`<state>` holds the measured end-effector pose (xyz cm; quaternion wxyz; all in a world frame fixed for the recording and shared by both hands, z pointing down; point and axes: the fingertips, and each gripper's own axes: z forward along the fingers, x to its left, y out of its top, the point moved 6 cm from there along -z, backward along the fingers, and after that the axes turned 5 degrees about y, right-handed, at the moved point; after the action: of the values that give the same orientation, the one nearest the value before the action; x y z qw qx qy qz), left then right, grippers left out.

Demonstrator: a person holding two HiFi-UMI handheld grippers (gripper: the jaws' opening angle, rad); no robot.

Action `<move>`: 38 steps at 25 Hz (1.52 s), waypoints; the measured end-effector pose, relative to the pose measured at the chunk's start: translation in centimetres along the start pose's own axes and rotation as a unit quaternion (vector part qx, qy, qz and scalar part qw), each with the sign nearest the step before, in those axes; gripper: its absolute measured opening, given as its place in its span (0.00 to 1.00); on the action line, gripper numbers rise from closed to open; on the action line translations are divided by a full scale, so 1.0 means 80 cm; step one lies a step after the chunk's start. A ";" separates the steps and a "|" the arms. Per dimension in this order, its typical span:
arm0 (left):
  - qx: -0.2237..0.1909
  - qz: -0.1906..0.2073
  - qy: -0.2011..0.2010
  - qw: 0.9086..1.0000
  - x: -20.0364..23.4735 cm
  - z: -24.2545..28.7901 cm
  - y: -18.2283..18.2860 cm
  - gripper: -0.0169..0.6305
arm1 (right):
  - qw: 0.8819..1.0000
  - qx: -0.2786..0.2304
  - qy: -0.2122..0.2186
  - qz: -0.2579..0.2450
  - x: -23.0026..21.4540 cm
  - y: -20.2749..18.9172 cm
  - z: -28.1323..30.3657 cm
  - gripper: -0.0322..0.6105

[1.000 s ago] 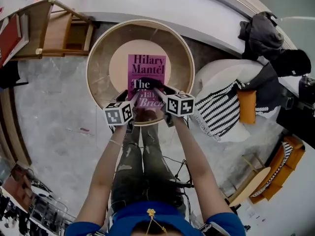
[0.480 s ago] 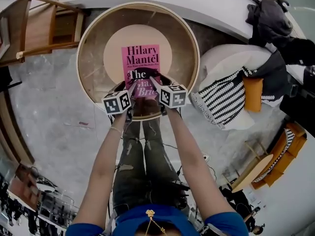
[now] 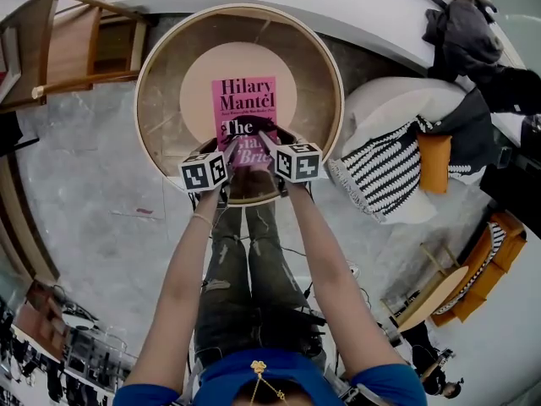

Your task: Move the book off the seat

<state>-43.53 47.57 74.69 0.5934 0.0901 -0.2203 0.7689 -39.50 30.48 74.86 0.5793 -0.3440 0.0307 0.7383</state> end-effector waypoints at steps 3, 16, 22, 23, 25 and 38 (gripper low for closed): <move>-0.002 0.000 0.002 1.000 0.000 0.001 0.000 0.40 | 1.000 0.000 -0.001 -0.001 0.000 0.001 0.000 0.33; -0.001 -0.004 0.000 1.000 0.001 0.001 0.000 0.39 | 1.000 -0.001 -0.005 -0.001 0.000 0.000 -0.002 0.33; -0.002 -0.007 0.002 1.000 0.002 0.001 0.001 0.39 | 1.000 0.008 -0.013 -0.008 0.001 0.003 -0.002 0.33; -0.003 -0.008 0.002 1.000 0.002 0.000 0.001 0.39 | 1.000 0.009 -0.014 -0.008 0.002 0.003 -0.003 0.34; -0.002 -0.011 0.001 1.000 0.001 -0.001 0.000 0.39 | 1.000 0.012 -0.016 -0.005 0.001 0.002 -0.004 0.34; -0.024 0.006 0.024 0.999 -0.007 -0.021 0.006 0.35 | 0.999 0.016 -0.032 -0.014 0.000 -0.001 -0.031 0.33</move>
<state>-43.59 47.72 72.85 0.5962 0.0557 -0.2247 0.7688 -38.21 29.39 72.99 0.5959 -0.3116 0.0193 0.7399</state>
